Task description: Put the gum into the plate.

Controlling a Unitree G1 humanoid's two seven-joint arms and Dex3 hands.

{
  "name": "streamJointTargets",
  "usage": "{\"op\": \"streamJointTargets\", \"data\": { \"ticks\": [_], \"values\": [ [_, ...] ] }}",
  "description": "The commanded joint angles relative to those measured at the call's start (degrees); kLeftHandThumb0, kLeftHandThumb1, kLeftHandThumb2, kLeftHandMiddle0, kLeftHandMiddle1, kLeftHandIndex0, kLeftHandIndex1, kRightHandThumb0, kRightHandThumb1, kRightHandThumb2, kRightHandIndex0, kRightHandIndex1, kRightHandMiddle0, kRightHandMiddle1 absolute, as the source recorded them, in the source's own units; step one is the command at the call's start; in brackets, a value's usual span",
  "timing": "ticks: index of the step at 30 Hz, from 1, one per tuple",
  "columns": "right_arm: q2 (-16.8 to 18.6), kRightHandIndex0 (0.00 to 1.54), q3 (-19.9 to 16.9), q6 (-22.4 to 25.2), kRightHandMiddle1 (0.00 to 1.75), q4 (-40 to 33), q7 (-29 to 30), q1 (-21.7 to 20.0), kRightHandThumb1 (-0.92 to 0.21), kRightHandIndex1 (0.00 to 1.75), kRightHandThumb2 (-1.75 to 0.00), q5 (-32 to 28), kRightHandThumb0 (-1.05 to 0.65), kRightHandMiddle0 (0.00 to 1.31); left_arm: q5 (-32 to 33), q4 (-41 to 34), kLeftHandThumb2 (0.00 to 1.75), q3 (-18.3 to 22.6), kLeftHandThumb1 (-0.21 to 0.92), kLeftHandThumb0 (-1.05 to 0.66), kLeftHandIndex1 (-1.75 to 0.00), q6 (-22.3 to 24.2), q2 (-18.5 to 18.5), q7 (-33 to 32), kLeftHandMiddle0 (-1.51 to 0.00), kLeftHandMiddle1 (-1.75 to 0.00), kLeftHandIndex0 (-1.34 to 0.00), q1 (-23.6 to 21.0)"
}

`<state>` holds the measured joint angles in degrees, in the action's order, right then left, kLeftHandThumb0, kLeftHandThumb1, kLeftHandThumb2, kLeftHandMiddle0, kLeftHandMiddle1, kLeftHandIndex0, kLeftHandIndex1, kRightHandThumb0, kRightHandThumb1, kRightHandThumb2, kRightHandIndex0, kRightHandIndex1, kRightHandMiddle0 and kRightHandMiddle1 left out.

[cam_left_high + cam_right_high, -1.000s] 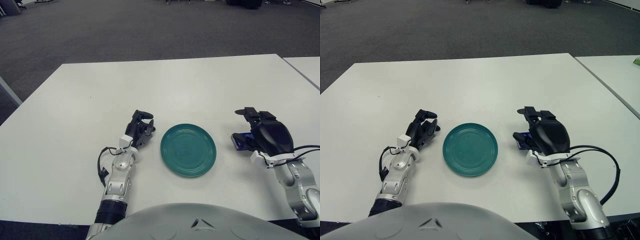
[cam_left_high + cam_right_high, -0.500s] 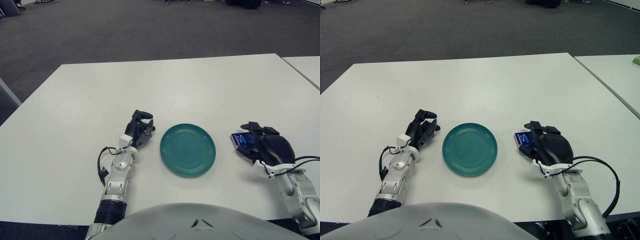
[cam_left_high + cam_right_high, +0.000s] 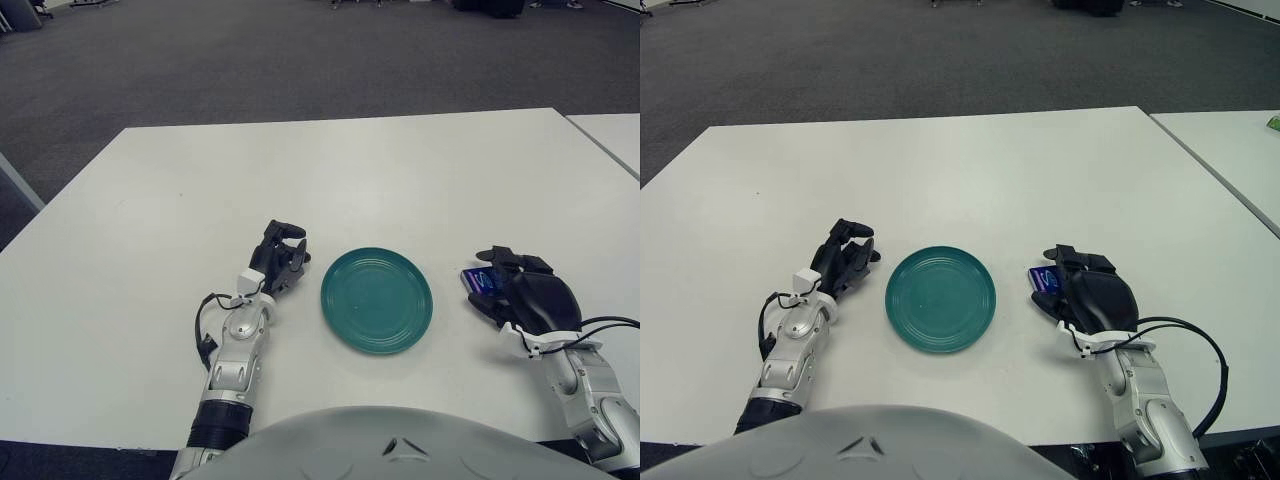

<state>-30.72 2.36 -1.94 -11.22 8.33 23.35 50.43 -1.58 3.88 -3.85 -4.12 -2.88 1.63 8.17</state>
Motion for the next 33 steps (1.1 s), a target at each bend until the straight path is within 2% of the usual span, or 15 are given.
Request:
{"op": "streamJointTargets", "data": {
  "ticks": [1, 15, 22, 33],
  "values": [
    [0.2, 0.33, 1.1, -0.3, 0.88, 2.2, -0.4, -0.4, -0.92, 0.32, -0.51, -0.2, -0.85, 0.0, -0.7, 0.4, 0.53, -0.1, 0.92, -0.36, -1.75, 1.3, 0.9, -0.2, -0.39, -1.64, -0.2, 1.0],
    [-1.3, 0.37, 2.1, -2.1, 0.93, 4.0, -0.4, -0.3, -0.92, 0.32, -0.52, -0.7, -0.86, 0.0, 0.6, -0.3, 0.52, -0.1, 0.92, -0.36, -1.75, 1.2, 0.8, 0.6, -0.43, -1.62, -0.2, 1.5],
    [-3.8, 0.37, 2.9, -3.0, 0.93, 4.5, -1.9, 0.6, -0.92, 0.32, -0.55, -0.3, -0.87, 0.0, 0.1, -1.0, 0.52, -0.4, 0.92, -0.36, -1.75, 1.9, 1.0, 0.4, -0.39, -1.64, -0.2, 1.8],
    [-7.6, 0.37, 4.2, -5.5, 0.93, 5.8, -1.9, 1.0, -0.92, 0.31, -0.57, 0.7, -0.87, 0.0, -0.3, -1.3, 0.52, -0.7, 0.92, -0.36, -1.75, 2.3, 0.9, 0.0, -0.36, -1.58, -0.2, 2.1]
  ]
}}
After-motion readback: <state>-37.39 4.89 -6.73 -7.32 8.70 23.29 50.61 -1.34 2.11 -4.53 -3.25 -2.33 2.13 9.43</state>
